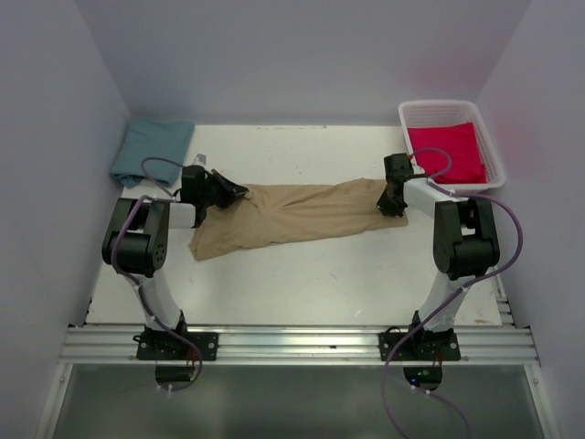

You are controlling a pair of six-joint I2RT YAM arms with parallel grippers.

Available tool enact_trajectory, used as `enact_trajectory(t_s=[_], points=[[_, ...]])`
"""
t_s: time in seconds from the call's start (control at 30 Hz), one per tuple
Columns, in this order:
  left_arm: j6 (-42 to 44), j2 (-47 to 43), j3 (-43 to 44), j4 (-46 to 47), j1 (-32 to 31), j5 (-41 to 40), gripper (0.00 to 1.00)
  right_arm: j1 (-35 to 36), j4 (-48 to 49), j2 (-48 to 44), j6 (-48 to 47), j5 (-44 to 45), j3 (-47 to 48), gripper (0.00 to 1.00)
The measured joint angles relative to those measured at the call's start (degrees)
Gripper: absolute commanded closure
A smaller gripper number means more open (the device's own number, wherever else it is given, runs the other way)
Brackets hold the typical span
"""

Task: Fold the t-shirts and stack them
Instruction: Fold the other side of the tshirt into a rectangle

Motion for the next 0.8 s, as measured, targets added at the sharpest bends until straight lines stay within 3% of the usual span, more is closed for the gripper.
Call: enact_trajectory(t_s=[0.37, 0.43, 0.47, 0.57, 0.67, 0.8], points=[[2.6, 6.6, 5.8, -1.0, -2.3, 3.7, 0.98, 0.0, 0.0, 0.0, 0.0, 0.0, 0.0, 1.0], [3.2, 6.8, 6.2, -1.0, -2.6, 4.6, 0.89, 0.0, 0.0, 0.0, 0.0, 0.0, 0.0, 1.0], [3.7, 6.8, 6.5, -0.9, -2.7, 5.1, 0.71, 0.0, 0.0, 0.0, 0.0, 0.0, 0.0, 1.0], [5.1, 6.8, 6.9, -0.6, -3.0, 5.5, 0.48, 0.0, 0.0, 0.0, 0.0, 0.0, 0.0, 1.0], [7.3, 5.2, 5.8, -0.8, -3.1, 3.3, 0.34, 0.0, 0.0, 0.0, -0.1, 0.0, 0.0, 1.0], [10.4, -1.7, 2.8, -2.7, -3.1, -1.0, 0.3, 0.0, 0.1, 0.0, -0.2, 0.0, 0.0, 1.0]])
